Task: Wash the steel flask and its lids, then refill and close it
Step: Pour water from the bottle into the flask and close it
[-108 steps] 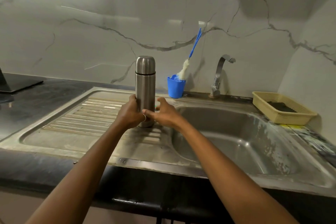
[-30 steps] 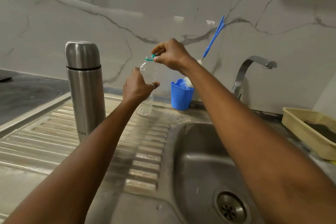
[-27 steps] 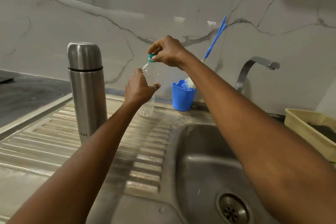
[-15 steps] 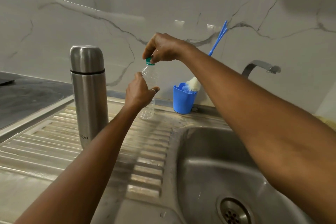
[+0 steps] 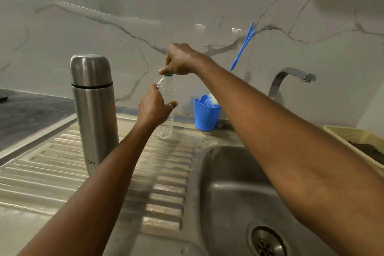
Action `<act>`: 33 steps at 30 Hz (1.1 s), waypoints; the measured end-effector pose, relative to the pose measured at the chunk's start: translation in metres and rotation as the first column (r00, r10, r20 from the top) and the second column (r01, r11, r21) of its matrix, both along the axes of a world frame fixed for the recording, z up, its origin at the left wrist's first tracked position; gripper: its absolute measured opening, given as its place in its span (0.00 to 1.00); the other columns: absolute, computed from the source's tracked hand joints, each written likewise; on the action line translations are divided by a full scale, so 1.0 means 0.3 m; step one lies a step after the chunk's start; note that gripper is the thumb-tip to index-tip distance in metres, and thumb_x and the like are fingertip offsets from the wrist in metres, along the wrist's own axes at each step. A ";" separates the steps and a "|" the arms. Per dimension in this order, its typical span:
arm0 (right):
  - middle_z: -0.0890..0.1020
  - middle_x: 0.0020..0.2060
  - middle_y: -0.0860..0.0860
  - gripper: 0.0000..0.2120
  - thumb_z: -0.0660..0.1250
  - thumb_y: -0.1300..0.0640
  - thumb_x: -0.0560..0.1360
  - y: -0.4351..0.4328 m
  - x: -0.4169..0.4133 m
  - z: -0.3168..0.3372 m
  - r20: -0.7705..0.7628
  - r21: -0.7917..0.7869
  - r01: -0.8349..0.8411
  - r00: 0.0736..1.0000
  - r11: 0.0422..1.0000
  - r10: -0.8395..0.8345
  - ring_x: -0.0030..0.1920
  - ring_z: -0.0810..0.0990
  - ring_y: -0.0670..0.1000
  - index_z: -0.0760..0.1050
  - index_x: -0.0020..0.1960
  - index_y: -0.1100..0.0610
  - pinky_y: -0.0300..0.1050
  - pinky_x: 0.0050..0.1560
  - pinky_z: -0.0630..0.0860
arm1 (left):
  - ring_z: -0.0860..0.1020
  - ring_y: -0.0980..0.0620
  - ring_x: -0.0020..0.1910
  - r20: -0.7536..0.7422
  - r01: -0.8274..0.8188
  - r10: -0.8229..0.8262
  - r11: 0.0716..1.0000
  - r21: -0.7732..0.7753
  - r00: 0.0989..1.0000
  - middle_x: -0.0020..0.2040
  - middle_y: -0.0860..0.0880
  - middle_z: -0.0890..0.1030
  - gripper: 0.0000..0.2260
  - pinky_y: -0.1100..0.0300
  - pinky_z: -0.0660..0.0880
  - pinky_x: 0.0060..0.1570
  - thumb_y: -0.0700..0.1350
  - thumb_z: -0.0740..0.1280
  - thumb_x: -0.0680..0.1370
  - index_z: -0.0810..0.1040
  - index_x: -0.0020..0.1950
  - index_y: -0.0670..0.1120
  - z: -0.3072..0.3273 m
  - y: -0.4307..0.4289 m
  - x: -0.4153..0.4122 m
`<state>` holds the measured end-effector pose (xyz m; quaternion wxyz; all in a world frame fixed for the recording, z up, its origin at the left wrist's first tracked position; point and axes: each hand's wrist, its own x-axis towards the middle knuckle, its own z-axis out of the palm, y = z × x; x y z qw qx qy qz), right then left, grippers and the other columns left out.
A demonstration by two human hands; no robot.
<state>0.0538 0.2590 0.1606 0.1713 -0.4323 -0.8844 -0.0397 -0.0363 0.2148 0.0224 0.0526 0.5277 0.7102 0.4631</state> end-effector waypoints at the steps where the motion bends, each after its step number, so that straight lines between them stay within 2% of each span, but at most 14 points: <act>1: 0.81 0.42 0.53 0.19 0.72 0.42 0.75 0.001 -0.004 -0.008 -0.001 0.033 0.018 1.000 0.999 -0.018 0.46 0.80 0.53 0.80 0.49 0.59 0.43 0.44 0.75 | 0.76 0.41 0.62 0.002 0.000 0.000 1.000 0.001 1.000 0.61 0.42 0.80 0.36 0.49 0.72 0.58 0.53 0.75 0.76 0.62 0.76 0.41 0.000 -0.001 0.000; 3: 0.75 0.35 0.51 0.21 0.71 0.40 0.76 -0.003 -0.008 -0.026 -0.018 0.078 0.057 0.998 0.995 -0.056 0.41 0.76 0.53 0.72 0.38 0.57 0.44 0.42 0.70 | 0.76 0.41 0.63 0.003 0.001 -0.001 1.000 -0.001 1.000 0.62 0.42 0.80 0.36 0.49 0.72 0.59 0.53 0.75 0.76 0.62 0.76 0.41 0.002 -0.002 -0.001; 5: 0.73 0.33 0.50 0.23 0.69 0.40 0.77 -0.012 -0.011 -0.042 -0.042 0.098 0.074 0.997 0.992 -0.070 0.36 0.74 0.50 0.67 0.35 0.55 0.44 0.40 0.68 | 0.75 0.40 0.65 0.005 -0.001 0.001 1.000 -0.001 1.000 0.64 0.41 0.79 0.36 0.48 0.71 0.61 0.53 0.75 0.76 0.62 0.76 0.41 0.002 -0.001 0.001; 7: 0.79 0.36 0.51 0.19 0.68 0.43 0.78 -0.017 -0.007 -0.046 -0.042 0.073 0.042 0.998 0.996 -0.039 0.40 0.78 0.52 0.76 0.39 0.58 0.45 0.41 0.71 | 0.76 0.40 0.65 0.000 -0.004 0.004 1.000 -0.003 1.000 0.64 0.41 0.79 0.36 0.49 0.71 0.60 0.52 0.75 0.76 0.62 0.76 0.41 0.002 -0.001 0.003; 8: 0.82 0.41 0.53 0.17 0.68 0.46 0.78 -0.018 0.000 -0.042 -0.036 0.037 0.015 0.999 0.999 -0.013 0.45 0.81 0.53 0.81 0.46 0.60 0.46 0.43 0.75 | 0.76 0.40 0.64 0.000 -0.007 0.007 1.000 -0.005 1.000 0.64 0.41 0.79 0.35 0.50 0.72 0.58 0.52 0.75 0.76 0.62 0.76 0.41 0.003 -0.001 0.004; 11: 0.84 0.53 0.54 0.13 0.67 0.53 0.79 -0.032 0.039 -0.023 -0.037 -0.090 -0.052 0.998 0.995 0.049 0.53 0.81 0.52 0.83 0.60 0.56 0.46 0.54 0.78 | 0.77 0.42 0.62 -0.002 -0.011 0.011 1.000 -0.014 1.000 0.64 0.42 0.79 0.34 0.54 0.69 0.52 0.52 0.74 0.76 0.63 0.75 0.42 0.004 -0.001 0.005; 14: 0.83 0.60 0.56 0.15 0.65 0.53 0.81 -0.031 0.054 -0.018 0.009 -0.123 -0.083 0.996 0.989 0.085 0.59 0.80 0.55 0.81 0.64 0.56 0.51 0.63 0.77 | 0.77 0.42 0.62 -0.015 -0.007 0.007 1.000 -0.019 1.000 0.64 0.42 0.79 0.34 0.55 0.68 0.51 0.52 0.74 0.76 0.63 0.75 0.42 0.006 -0.002 0.008; 18: 0.83 0.59 0.54 0.15 0.64 0.50 0.82 -0.023 0.044 -0.032 0.026 -0.075 -0.071 0.997 0.995 0.073 0.57 0.80 0.53 0.81 0.64 0.54 0.48 0.57 0.77 | 0.77 0.42 0.61 -0.025 -0.006 0.005 1.000 -0.020 1.000 0.63 0.43 0.79 0.33 0.54 0.69 0.51 0.53 0.75 0.76 0.63 0.73 0.42 0.004 -0.001 0.002; 20: 0.84 0.55 0.55 0.16 0.64 0.49 0.82 -0.018 0.038 -0.041 0.019 -0.053 -0.051 0.998 0.997 0.052 0.55 0.81 0.54 0.81 0.61 0.59 0.48 0.54 0.77 | 0.77 0.42 0.62 -0.034 -0.008 0.007 1.000 -0.021 0.999 0.63 0.43 0.79 0.34 0.53 0.70 0.52 0.54 0.75 0.76 0.63 0.74 0.42 0.002 0.000 -0.001; 22: 0.83 0.48 0.54 0.19 0.63 0.47 0.82 -0.013 0.028 -0.051 0.020 -0.016 -0.027 0.999 1.000 0.028 0.50 0.81 0.55 0.80 0.53 0.62 0.46 0.46 0.75 | 0.77 0.42 0.63 -0.038 -0.012 0.011 1.000 -0.021 0.999 0.64 0.43 0.79 0.35 0.52 0.71 0.55 0.54 0.75 0.76 0.62 0.75 0.42 0.002 0.000 0.000; 25: 0.75 0.36 0.51 0.21 0.62 0.44 0.82 -0.011 0.016 -0.068 0.013 0.082 0.034 0.999 0.996 -0.035 0.43 0.76 0.54 0.71 0.38 0.58 0.45 0.42 0.68 | 0.76 0.41 0.64 -0.036 -0.012 0.011 1.000 -0.021 0.999 0.65 0.42 0.79 0.36 0.50 0.72 0.59 0.54 0.74 0.76 0.61 0.76 0.41 0.002 -0.001 0.001; 28: 0.70 0.33 0.50 0.23 0.63 0.44 0.82 -0.013 0.004 -0.081 -0.024 0.112 0.064 0.998 0.992 -0.062 0.43 0.74 0.53 0.65 0.34 0.55 0.45 0.42 0.68 | 0.76 0.41 0.64 -0.040 -0.007 0.006 1.000 -0.022 0.999 0.64 0.42 0.79 0.36 0.50 0.72 0.58 0.53 0.74 0.76 0.62 0.76 0.41 0.006 -0.002 0.000; 30: 0.77 0.39 0.52 0.20 0.63 0.45 0.82 -0.016 0.005 -0.077 -0.018 0.092 0.033 0.999 0.995 -0.031 0.45 0.76 0.54 0.72 0.38 0.58 0.45 0.43 0.69 | 0.76 0.41 0.63 -0.044 -0.005 0.004 1.000 -0.028 0.999 0.64 0.42 0.79 0.35 0.51 0.71 0.56 0.53 0.74 0.76 0.62 0.75 0.41 0.007 -0.002 0.001; 33: 0.83 0.57 0.54 0.14 0.63 0.51 0.82 -0.024 0.030 -0.055 -0.039 -0.018 -0.070 0.997 0.997 0.069 0.52 0.78 0.50 0.82 0.59 0.58 0.42 0.48 0.73 | 0.77 0.41 0.62 -0.050 -0.006 0.004 0.999 -0.033 0.999 0.63 0.42 0.79 0.34 0.52 0.70 0.53 0.53 0.74 0.76 0.62 0.74 0.41 0.005 0.000 0.001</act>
